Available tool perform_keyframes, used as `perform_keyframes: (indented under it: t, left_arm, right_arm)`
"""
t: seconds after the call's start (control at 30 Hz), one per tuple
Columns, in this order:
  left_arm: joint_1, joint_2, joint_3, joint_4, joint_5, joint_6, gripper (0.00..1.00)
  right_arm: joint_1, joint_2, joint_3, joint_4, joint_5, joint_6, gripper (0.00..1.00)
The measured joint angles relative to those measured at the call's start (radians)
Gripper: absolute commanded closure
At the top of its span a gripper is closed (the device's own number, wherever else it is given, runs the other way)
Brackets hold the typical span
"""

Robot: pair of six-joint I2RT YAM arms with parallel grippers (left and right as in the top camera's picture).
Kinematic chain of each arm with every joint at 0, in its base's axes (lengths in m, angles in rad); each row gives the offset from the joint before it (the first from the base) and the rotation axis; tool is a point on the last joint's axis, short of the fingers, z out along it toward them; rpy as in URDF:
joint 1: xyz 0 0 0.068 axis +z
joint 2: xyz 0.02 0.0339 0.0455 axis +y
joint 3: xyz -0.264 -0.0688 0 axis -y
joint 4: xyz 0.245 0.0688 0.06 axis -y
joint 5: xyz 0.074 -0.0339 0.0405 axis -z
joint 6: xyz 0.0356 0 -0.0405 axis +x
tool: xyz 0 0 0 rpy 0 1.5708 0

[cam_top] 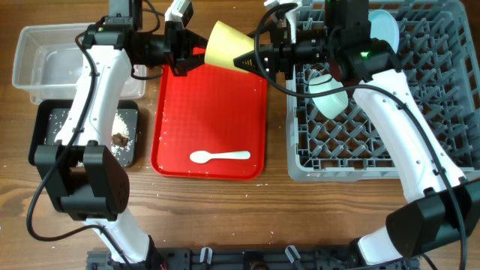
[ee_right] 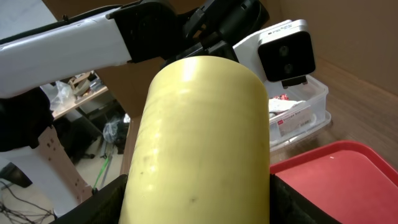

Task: Sort waste into correct bins and load items into the dishwasher rack
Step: 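Hold the yellow cup with both grippers above the red tray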

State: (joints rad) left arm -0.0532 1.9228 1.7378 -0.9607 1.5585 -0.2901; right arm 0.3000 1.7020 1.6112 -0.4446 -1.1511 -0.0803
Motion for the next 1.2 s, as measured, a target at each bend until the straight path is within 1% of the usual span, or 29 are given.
perform_keyframes:
  t: [0.1, 0.17, 0.43, 0.63, 0.77, 0.8, 0.83, 0.87, 0.9, 0.93, 1.03, 1.2]
  left_arm:
    - [0.000, 0.000, 0.000, 0.000, 0.000, 0.000, 0.96]
    - [-0.002, 0.000, 0.000, 0.000, 0.002, 0.000, 0.96]
    - [-0.033, -0.003, 0.000, 0.003, 0.001, -0.001, 0.96]
    - [-0.032, -0.003, 0.000, 0.003, 0.000, -0.001, 0.95]
    - [-0.021, -0.003, 0.000, 0.003, -0.001, -0.001, 0.96]
    - [-0.016, -0.003, 0.000, 0.003, -0.005, -0.001, 0.96]
    - [-0.012, -0.003, 0.000, 0.003, -0.006, -0.002, 0.96]
    - [-0.011, -0.003, 0.000, 0.003, -0.004, -0.002, 0.96]
    - [-0.011, -0.003, 0.000, 0.003, -0.005, -0.002, 0.96]
    - [-0.011, -0.003, 0.000, 0.003, -0.004, -0.001, 0.96]
    - [-0.011, -0.003, 0.000, 0.003, -0.004, -0.002, 0.96]
    - [-0.011, -0.003, 0.000, 0.003, -0.004, -0.002, 0.96]
  right_arm:
    - [-0.002, 0.000, 0.000, 0.000, -0.001, 0.000, 0.43]
    - [-0.010, 0.000, 0.000, -0.001, -0.019, 0.000, 0.46]
    - [-0.077, 0.002, -0.001, -0.049, -0.113, 0.000, 0.46]
    - [-0.103, 0.002, -0.001, -0.063, -0.151, 0.000, 0.46]
    - [-0.127, 0.002, -0.001, -0.078, -0.158, -0.005, 0.45]
    - [-0.132, 0.002, -0.001, -0.084, -0.166, -0.001, 0.43]
    - [-0.132, 0.002, -0.001, -0.087, -0.166, 0.000, 0.31]
    - [-0.130, 0.002, -0.001, -0.087, -0.166, 0.000, 0.27]
    - [-0.125, 0.002, -0.001, -0.088, -0.166, -0.005, 0.21]
    - [-0.116, 0.002, -0.001, -0.087, -0.165, -0.004, 0.10]
    - [-0.097, 0.002, -0.001, -0.089, -0.147, -0.004, 0.06]
    - [-0.095, 0.002, -0.001, -0.074, -0.128, -0.004, 0.05]
